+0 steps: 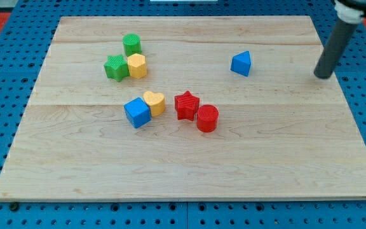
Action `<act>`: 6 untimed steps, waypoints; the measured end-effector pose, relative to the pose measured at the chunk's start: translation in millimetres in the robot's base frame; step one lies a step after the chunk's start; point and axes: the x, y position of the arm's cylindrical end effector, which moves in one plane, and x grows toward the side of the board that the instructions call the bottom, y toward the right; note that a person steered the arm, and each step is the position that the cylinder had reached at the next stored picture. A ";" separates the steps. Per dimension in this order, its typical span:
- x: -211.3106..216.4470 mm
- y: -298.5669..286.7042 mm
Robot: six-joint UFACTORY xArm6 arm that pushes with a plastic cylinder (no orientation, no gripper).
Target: Move the blue cube slightly left
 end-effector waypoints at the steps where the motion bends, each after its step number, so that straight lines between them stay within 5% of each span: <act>1: 42.0 -64.9; 3: 130.9 -133.2; 4: 145.0 -228.5; 6: 63.5 -335.4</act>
